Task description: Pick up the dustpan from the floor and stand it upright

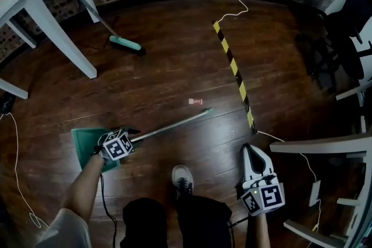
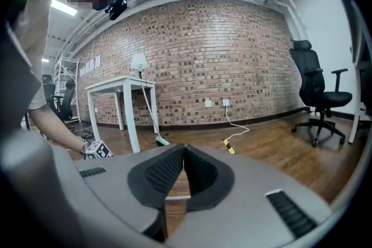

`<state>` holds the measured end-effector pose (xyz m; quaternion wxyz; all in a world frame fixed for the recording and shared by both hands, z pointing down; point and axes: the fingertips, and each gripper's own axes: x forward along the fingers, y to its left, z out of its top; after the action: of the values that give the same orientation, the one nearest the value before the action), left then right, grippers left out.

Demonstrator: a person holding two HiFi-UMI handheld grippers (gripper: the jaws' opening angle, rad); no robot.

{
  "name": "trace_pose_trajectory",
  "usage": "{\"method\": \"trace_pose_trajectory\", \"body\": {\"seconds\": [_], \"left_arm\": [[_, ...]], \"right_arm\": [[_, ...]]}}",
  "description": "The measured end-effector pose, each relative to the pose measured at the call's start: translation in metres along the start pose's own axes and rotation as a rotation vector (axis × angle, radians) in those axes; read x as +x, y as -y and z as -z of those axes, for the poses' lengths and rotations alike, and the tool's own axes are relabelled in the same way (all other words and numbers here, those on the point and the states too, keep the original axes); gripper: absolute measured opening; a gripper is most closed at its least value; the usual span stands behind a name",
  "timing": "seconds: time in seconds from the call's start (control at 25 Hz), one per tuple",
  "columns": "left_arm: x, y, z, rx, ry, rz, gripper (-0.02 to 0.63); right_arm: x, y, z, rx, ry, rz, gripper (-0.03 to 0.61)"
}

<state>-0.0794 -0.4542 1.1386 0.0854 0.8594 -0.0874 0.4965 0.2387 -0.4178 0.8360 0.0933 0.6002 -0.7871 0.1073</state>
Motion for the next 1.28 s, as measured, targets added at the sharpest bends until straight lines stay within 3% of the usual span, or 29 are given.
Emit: {"method": "trace_pose_trajectory", "body": {"seconds": [0.28,0.44,0.6,0.76,0.92,0.96,1.12,1.28], "left_arm": [[0.089,0.004,0.036,-0.002,-0.037,-0.002,0.153],[0.111,-0.005,0.042,0.020,-0.055,-0.009,0.164],[0.135,-0.013,0.050,0.051,-0.102,0.035,0.165],[0.153,-0.008,0.055,0.087,-0.158,0.089,0.166],[0.161,-0.012,0.052,0.099,-0.160,0.064,0.155],[0.161,-0.014,0.050,0.096,-0.155,0.054,0.127],[0.161,-0.019,0.045,0.030,-0.136,0.021,0.119],[0.142,-0.022,0.032,-0.047,-0.057,-0.022,0.109]], "right_arm": [[0.024,0.002,0.059,-0.012,0.017,-0.031,0.012],[0.044,-0.021,0.071,-0.025,0.035,-0.126,0.012],[0.074,-0.050,0.082,-0.063,0.023,-0.206,0.012],[0.098,-0.074,0.098,-0.037,-0.046,-0.244,0.012],[0.116,-0.081,0.107,-0.023,-0.038,-0.234,0.012],[0.119,-0.082,0.109,-0.020,-0.042,-0.235,0.012],[0.122,-0.082,0.116,-0.007,-0.058,-0.225,0.012],[0.115,-0.082,0.116,-0.004,-0.048,-0.210,0.012]]}}
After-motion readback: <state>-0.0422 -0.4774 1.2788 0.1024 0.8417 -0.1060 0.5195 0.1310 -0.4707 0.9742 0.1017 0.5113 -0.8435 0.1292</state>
